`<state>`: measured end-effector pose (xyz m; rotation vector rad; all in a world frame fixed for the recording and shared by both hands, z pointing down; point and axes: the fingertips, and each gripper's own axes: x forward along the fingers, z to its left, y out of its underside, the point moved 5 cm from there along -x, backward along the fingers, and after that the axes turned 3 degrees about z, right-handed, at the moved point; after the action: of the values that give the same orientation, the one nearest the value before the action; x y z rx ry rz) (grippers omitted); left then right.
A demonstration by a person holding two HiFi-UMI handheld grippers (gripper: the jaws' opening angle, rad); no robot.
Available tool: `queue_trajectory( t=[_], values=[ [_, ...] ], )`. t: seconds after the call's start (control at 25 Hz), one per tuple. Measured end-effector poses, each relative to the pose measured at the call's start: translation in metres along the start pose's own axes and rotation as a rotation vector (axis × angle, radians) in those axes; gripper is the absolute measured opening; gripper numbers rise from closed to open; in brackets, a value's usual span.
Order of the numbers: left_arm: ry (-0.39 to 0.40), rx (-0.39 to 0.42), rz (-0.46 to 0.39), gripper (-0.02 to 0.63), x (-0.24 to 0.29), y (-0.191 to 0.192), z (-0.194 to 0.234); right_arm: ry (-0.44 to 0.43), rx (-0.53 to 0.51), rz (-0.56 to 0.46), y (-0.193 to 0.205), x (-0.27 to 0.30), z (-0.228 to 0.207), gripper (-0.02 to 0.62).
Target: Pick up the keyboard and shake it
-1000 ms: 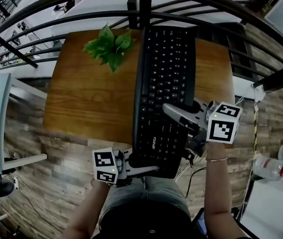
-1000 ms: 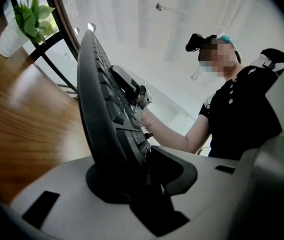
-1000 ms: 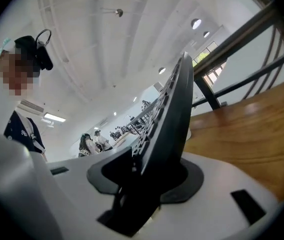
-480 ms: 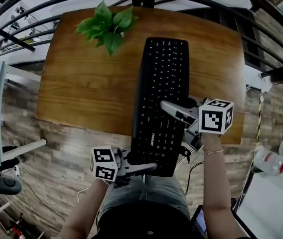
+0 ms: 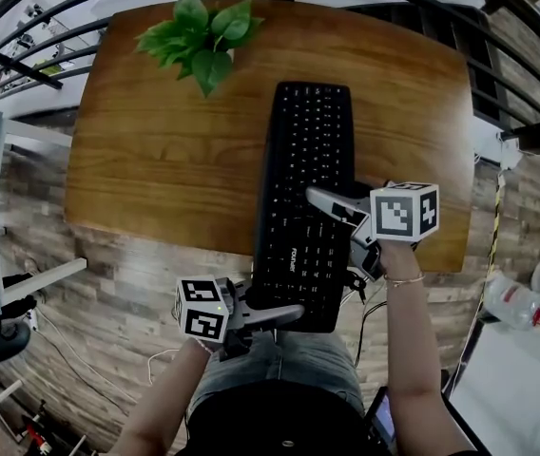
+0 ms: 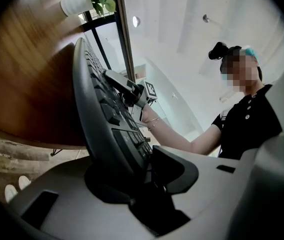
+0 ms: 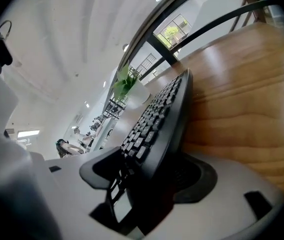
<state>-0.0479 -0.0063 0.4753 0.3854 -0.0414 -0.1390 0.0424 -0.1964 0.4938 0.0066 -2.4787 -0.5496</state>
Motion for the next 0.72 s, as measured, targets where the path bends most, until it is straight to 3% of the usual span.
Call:
queue_trajectory(
  t=[0.72],
  values=[
    [-0.05, -0.015, 0.039, 0.144, -0.001, -0.002, 0.008, 0.017, 0.085, 0.047, 0.006, -0.004, -0.018, 0.29]
  ],
)
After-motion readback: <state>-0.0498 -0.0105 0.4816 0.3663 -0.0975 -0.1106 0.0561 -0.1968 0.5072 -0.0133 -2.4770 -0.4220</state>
